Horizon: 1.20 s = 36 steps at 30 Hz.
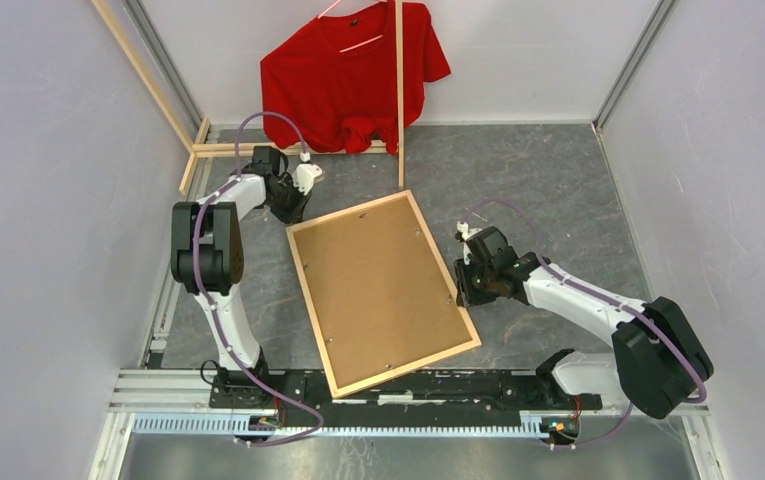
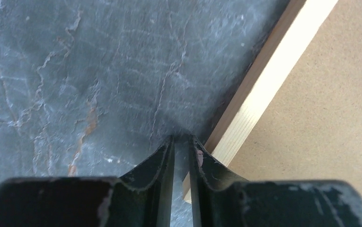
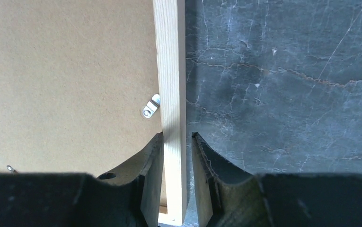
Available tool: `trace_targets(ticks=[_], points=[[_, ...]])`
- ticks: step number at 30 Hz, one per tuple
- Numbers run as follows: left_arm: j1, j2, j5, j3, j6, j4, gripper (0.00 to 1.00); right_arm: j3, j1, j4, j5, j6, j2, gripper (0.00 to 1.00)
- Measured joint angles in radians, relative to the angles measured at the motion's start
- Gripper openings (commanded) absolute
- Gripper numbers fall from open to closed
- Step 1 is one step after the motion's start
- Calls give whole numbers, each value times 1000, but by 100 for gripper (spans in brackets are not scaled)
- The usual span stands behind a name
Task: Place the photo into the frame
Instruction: Adjust the photo frame at the center of the board, then install the photo frame at the center of the board.
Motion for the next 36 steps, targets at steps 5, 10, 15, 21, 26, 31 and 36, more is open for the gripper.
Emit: trace_targets(ticks=[5,10,15,21,26,31,36], points=[[14,-49,-18,-70,122,27,24,-2,-2,12,4,-6,-4,33],[16,-93,-15,-122,225,33,23,-18,-3,6,4,-7,-21,33],[16,-148,-21,-168,281,39,22,6,-3,10,4,-16,34,33],[16,-188,-23,-195,314,26,22,137,-4,-22,-4,-37,200,31],[5,-210,33,-235,327,-125,22,221,-6,-46,13,-59,275,23],[-3,-209,46,-228,323,-169,22,246,-6,-74,24,-93,292,16],[-2,-205,84,-216,323,-238,22,262,-8,-91,29,-119,304,20]])
